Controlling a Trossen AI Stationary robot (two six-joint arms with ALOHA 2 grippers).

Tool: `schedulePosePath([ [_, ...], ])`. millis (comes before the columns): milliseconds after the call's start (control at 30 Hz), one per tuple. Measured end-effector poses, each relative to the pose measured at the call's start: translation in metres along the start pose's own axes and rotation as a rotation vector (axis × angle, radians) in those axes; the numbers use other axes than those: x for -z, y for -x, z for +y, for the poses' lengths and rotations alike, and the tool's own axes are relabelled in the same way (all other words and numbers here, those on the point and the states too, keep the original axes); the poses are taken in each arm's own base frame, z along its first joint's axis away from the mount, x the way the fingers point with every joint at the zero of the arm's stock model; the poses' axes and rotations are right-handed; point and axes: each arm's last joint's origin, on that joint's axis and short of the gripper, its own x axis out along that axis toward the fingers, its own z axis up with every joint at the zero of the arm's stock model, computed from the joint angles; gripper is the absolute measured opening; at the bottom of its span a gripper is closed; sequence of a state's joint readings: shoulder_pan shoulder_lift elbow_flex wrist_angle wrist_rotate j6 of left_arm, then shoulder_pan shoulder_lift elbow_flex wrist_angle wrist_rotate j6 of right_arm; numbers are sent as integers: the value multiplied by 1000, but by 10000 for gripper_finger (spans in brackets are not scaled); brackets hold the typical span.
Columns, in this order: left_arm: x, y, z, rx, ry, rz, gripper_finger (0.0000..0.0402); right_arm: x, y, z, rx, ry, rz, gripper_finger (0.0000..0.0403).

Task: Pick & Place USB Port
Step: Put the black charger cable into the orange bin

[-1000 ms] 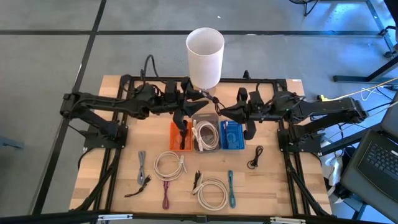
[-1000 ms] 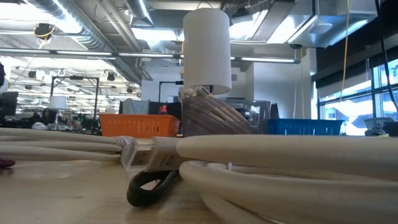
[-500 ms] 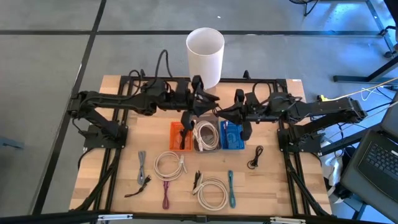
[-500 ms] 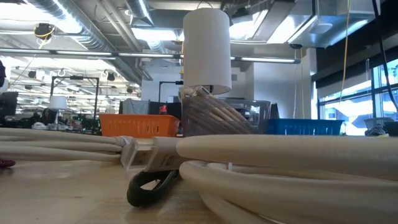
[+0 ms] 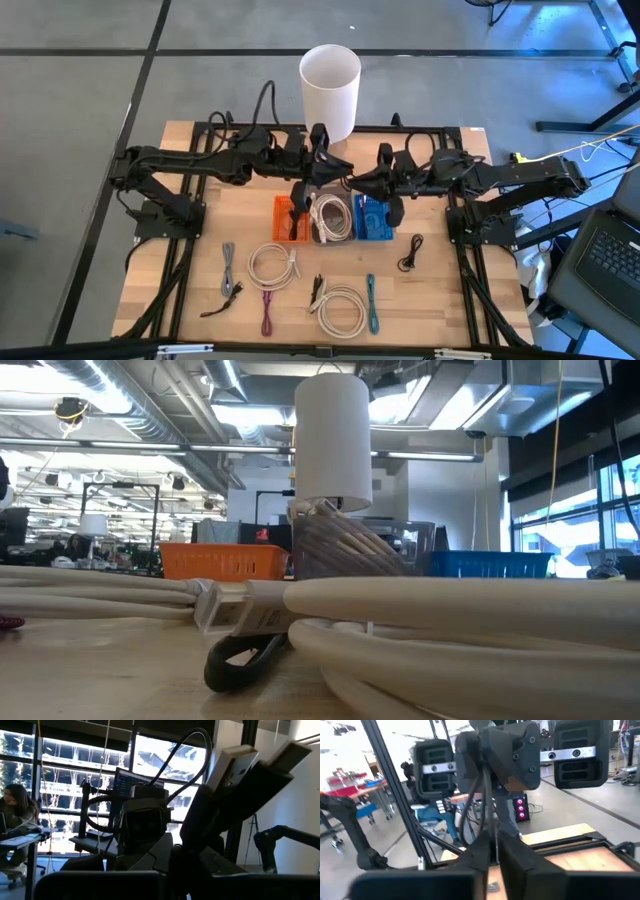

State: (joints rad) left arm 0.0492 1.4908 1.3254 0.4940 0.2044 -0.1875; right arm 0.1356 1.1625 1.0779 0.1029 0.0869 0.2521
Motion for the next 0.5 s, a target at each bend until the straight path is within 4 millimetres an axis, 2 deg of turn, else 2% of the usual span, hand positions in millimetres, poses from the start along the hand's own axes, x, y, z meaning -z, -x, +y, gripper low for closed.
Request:
schedulePosePath([
  [133,0,1,0,0,11,10,23,2,3,-2,44,53,75,98],
  [300,-8,11,-2,-72,-7,72,23,-20,22,1,132,101,216,160],
  [400,-16,21,-4,-144,-14,112,23,-33,37,1,223,122,323,181],
  [500,-25,33,-7,-208,-13,145,23,-43,57,-2,388,126,446,188],
])
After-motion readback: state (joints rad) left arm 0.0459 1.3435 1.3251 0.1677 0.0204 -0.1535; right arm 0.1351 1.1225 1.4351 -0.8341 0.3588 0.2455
